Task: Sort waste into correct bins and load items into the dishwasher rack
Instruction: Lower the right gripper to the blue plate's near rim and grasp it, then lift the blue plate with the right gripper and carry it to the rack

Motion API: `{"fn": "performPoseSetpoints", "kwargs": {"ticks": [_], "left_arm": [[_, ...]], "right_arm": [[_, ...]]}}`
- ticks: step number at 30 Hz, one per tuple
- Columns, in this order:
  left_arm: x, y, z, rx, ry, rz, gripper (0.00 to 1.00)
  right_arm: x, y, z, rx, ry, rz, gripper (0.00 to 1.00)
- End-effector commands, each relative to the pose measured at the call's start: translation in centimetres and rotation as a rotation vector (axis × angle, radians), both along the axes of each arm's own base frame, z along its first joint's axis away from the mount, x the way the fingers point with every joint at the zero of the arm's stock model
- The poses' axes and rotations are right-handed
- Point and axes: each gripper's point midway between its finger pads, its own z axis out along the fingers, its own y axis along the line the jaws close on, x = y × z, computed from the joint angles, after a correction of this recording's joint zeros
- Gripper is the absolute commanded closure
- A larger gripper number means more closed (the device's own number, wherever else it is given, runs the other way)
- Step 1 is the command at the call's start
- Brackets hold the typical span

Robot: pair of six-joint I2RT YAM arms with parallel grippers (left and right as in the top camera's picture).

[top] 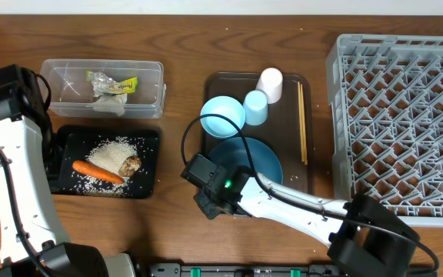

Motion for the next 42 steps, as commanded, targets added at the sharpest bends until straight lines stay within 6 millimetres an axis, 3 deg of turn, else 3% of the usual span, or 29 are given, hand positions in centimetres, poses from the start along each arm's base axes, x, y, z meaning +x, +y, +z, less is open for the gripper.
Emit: {"fn": "performPoseSetpoints", "kwargs": {"ticks": [1, 9, 12, 16, 23, 32, 36, 42], "left_arm": [[-0.2, 0.1, -0.1, 0.002, 0.010, 0.016, 0.02], [-0.2, 0.1, -0.1, 0.002, 0.010, 0.016, 0.02], [-0.2, 0.1, -0.1, 0.002, 0.010, 0.016, 0.02], [-0.2, 0.1, -0.1, 0.002, 0.010, 0.016, 0.02], [-0.2, 0.1, -0.1, 0.002, 0.010, 0.016, 0.02], [-0.2, 0.1, -0.1, 0.002, 0.010, 0.016, 0.02], [-0.2, 0.1, -0.1, 0.002, 0.010, 0.016, 0.02], [-0.2, 0.1, -0.1, 0.002, 0.010, 0.016, 0.02]], "right_arm": [[-0.3, 0.6, 1.2, 0.035, 0.003, -0.005, 0.99], [-0.3, 0.2, 1.5, 0.020, 0.015, -0.020, 0.99], [-0.1, 0.0, 2.5, 0.021, 0.016, -0.026, 0.99], [0.2, 0.2, 5.6, 0.073, -0.011, -0.031, 0.99], [1.1, -0.8, 14.5, 0.275, -0.129, -0.030, 0.99], [3.1, -9.3, 23.8, 0.432, -0.308, -0.173, 0.99], [4.0, -14.0, 26.4, 0.464, -0.393, -0.287, 0.99], [4.9, -20.5, 28.8, 0.469, -0.514, -0.437, 0.99]]}}
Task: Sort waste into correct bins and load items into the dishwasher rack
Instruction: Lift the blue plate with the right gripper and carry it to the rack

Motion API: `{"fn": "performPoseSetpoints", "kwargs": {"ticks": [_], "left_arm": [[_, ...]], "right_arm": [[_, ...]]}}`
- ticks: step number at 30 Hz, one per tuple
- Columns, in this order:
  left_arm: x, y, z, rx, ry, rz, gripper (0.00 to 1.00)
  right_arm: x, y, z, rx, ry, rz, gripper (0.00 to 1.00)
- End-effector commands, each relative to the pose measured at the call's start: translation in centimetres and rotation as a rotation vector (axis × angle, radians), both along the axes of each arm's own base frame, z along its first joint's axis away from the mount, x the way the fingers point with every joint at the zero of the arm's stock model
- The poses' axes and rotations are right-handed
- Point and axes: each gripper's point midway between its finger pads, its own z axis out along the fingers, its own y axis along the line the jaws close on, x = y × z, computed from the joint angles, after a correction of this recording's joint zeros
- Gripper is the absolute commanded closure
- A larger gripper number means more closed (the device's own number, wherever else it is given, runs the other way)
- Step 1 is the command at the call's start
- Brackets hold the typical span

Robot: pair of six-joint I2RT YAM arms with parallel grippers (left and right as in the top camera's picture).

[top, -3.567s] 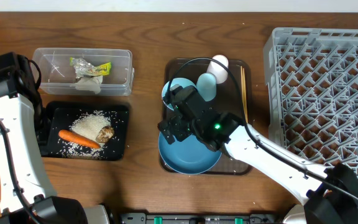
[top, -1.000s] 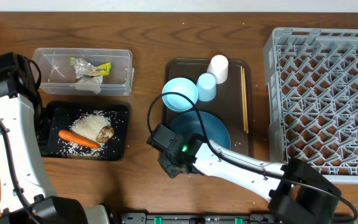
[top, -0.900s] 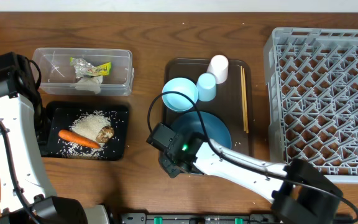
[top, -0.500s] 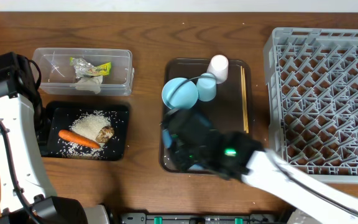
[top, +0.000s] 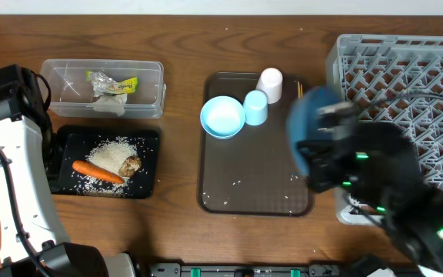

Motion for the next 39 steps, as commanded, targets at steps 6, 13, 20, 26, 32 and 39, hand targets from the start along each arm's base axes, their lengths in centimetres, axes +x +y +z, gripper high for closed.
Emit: {"fn": "performPoseSetpoints", "kwargs": {"ticks": [6, 13, 20, 26, 32, 39], "left_arm": [[-0.2, 0.1, -0.1, 0.001, 0.010, 0.016, 0.02], [-0.2, 0.1, -0.1, 0.001, 0.010, 0.016, 0.02], [-0.2, 0.1, -0.1, 0.001, 0.010, 0.016, 0.02], [-0.2, 0.1, -0.1, 0.001, 0.010, 0.016, 0.02], [-0.2, 0.1, -0.1, 0.001, 0.010, 0.016, 0.02], [-0.2, 0.1, -0.1, 0.001, 0.010, 0.016, 0.02]], "right_arm": [[1.1, -5.5, 2.8, 0.067, -0.088, -0.098, 0.99], [3.1, -7.0, 4.2, 0.221, -0.109, -0.056, 0.99], [5.7, -8.7, 6.1, 0.361, -0.193, 0.067, 0.99], [8.7, -13.8, 6.5, 0.468, -0.259, 0.079, 0.99], [10.3, -20.3, 7.4, 0.596, -0.316, 0.104, 0.99], [12.6, -25.9, 4.2, 0.695, -0.244, 0.007, 0.99]]}}
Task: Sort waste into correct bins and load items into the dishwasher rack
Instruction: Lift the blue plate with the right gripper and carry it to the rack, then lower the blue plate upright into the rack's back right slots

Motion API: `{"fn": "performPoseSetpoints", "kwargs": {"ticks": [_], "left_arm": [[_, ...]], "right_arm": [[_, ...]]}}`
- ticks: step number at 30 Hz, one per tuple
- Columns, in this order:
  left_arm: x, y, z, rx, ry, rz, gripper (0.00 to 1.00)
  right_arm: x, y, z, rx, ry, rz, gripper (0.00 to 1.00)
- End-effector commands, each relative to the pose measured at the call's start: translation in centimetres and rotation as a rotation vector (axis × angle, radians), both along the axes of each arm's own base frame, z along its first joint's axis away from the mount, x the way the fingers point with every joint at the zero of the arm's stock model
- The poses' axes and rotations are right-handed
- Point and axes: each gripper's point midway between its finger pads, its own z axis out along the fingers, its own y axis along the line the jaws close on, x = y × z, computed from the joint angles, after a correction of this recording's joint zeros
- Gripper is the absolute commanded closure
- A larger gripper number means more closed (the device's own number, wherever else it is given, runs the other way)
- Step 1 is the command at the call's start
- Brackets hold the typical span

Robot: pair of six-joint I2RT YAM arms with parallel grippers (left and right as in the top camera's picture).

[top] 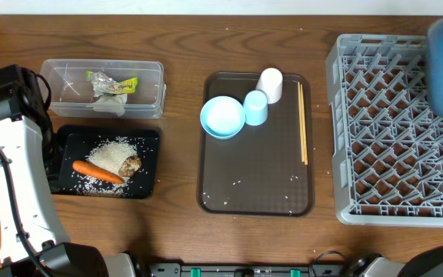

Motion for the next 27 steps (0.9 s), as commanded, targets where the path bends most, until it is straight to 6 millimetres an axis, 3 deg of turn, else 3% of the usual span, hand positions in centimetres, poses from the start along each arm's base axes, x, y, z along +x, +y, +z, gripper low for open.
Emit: {"fn": "performPoseSetpoints", "kwargs": {"ticks": [1, 9, 18, 23, 27], "left_arm": [[-0.3, 0.2, -0.1, 0.005, 0.011, 0.016, 0.02], [-0.3, 0.2, -0.1, 0.005, 0.011, 0.016, 0.02], [-0.3, 0.2, -0.1, 0.005, 0.011, 0.016, 0.02], [-0.3, 0.2, -0.1, 0.005, 0.011, 0.016, 0.02], [-0.3, 0.2, -0.1, 0.006, 0.011, 0.016, 0.02]], "right_arm": [[0.2, -0.4, -1.1, 0.113, 0.076, 0.066, 0.99], [2.1, -1.8, -5.0, 0.191, 0.151, 0.073, 0.99], [2.6, -1.5, -5.1, 0.169, 0.133, 0.089, 0.99], [3.2, -0.1, -5.2, 0.214, 0.189, 0.113, 0.99], [4.1, 2.3, -5.3, 0.208, 0.201, 0.161, 0.99]]}}
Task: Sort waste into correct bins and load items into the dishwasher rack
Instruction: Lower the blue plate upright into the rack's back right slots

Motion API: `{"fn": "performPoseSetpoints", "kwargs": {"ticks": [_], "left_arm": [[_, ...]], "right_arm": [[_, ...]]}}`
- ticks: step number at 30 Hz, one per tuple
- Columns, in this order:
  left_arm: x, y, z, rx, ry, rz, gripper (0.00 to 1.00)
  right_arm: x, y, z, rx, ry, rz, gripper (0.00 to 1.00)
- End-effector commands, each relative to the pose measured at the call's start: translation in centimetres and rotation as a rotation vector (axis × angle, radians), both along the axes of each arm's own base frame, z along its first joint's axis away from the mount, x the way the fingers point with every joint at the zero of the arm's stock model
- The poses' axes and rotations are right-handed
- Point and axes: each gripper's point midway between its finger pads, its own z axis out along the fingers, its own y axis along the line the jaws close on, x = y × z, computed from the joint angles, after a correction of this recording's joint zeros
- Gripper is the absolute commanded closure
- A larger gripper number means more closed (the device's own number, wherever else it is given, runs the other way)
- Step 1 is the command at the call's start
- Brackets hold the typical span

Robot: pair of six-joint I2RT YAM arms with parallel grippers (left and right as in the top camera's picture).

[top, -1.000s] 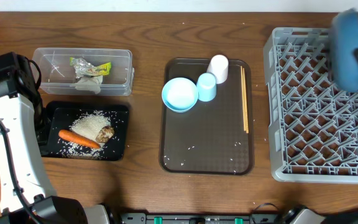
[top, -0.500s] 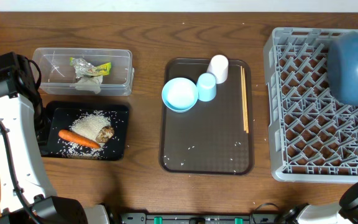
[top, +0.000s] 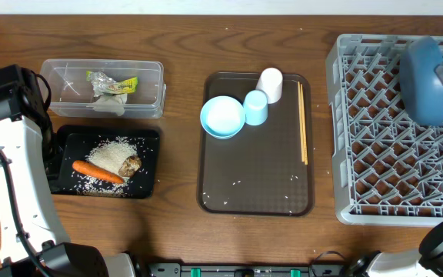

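A dark blue plate [top: 422, 79] stands on edge over the far right part of the grey dishwasher rack [top: 375, 177]. My right gripper reaches in from the right edge of the overhead view and is shut on the plate's rim. On the brown tray [top: 256, 185] are a light blue bowl [top: 222, 117], a blue cup [top: 255, 108], a white cup [top: 270, 85] and chopsticks [top: 302, 123]. My left arm [top: 14, 92] stands at the far left; its fingers are hidden.
A clear bin [top: 152, 77] at the back left holds wrappers. In front of it a black tray [top: 148, 181] holds rice, a carrot [top: 97, 171] and a brown scrap. Rice grains lie scattered on the brown tray.
The plate has moved a little left and nearer, from the rack's far right corner to over its right-hand rows. The right gripper now shows beside it. The left arm is unmoved.
My right gripper was at the near-left edge of the blue plate lying on the brown tray. Then the plate was off the tray, held between tray and rack. Later it was over the rack's far right corner, and now stands on edge over the rack.
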Motion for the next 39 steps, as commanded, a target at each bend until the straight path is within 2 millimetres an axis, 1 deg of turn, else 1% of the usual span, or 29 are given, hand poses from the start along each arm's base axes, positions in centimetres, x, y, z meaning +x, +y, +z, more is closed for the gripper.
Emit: {"fn": "performPoseSetpoints", "kwargs": {"ticks": [1, 4, 10, 20, 30, 36, 39], "left_arm": [[-0.3, 0.2, -0.1, 0.005, 0.011, 0.016, 0.02], [-0.3, 0.2, -0.1, 0.005, 0.011, 0.016, 0.02], [-0.3, 0.2, -0.1, 0.005, 0.011, 0.016, 0.02], [-0.3, 0.2, -0.1, 0.006, 0.011, 0.016, 0.02], [-0.3, 0.2, -0.1, 0.006, 0.011, 0.016, 0.02], [-0.3, 0.2, -0.1, 0.006, 0.011, 0.016, 0.02], [-0.3, 0.2, -0.1, 0.005, 0.011, 0.016, 0.02]], "right_arm": [[0.7, 2.5, 0.6, 0.006, 0.005, 0.063, 0.99], [1.4, 3.3, 0.3, -0.005, 0.016, 0.055, 0.99], [1.9, 2.6, 0.0, 0.020, 0.070, 0.003, 0.99], [2.1, 2.3, -0.3, 0.025, 0.083, -0.011, 0.99], [2.6, 1.6, -1.8, 0.055, 0.180, -0.085, 0.99], [2.7, 1.5, -1.9, 0.054, 0.185, -0.092, 0.99], [2.9, 1.2, -2.4, 0.060, 0.218, -0.121, 0.99]]}}
